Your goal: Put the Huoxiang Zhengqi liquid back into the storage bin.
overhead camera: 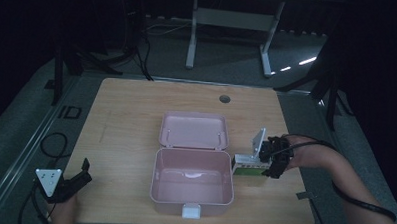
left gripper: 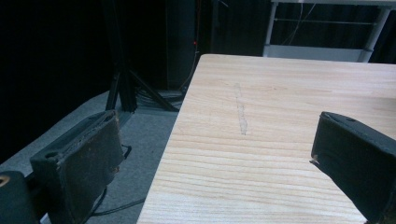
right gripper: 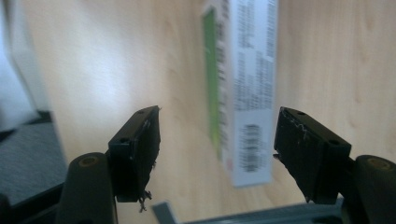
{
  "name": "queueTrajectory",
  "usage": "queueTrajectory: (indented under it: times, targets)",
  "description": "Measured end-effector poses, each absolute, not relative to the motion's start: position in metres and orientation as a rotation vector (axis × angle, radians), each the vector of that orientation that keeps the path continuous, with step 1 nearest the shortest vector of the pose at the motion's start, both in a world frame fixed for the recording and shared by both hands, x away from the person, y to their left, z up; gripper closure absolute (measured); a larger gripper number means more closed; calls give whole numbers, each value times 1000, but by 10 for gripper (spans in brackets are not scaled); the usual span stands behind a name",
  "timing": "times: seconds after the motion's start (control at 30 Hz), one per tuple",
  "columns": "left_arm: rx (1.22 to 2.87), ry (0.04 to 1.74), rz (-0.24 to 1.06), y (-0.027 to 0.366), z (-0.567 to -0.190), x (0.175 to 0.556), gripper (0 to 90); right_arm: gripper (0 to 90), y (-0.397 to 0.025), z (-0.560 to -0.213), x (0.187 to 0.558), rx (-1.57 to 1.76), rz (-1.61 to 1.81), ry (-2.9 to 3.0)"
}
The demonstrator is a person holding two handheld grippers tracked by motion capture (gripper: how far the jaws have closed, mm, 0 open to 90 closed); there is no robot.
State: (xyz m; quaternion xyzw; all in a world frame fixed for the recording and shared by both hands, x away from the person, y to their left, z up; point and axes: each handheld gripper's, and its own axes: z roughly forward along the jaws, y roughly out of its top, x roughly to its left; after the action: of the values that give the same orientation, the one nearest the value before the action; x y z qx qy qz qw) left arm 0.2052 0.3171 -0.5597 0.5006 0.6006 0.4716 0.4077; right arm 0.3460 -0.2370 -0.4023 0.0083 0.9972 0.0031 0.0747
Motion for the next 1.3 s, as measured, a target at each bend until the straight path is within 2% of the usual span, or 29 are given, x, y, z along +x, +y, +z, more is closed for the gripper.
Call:
queueTrajectory:
  times: [0.37, 0.77, 1.03, 1.3]
  targets:
    - [1266, 1511, 1191, 317, -560, 205, 23, 356, -241, -416, 369, 57, -50, 3032]
    - [1270, 1512, 1191, 316, -560, 206, 23, 473, -248, -444, 387, 65, -89, 3070]
    - [1272, 1512, 1196, 316, -560, 206, 23, 540, -244, -454, 389, 79, -80, 3095]
    - [1273, 1514, 1196, 316, -560, 206, 23, 568, -240, -466, 392, 76, -105, 3118]
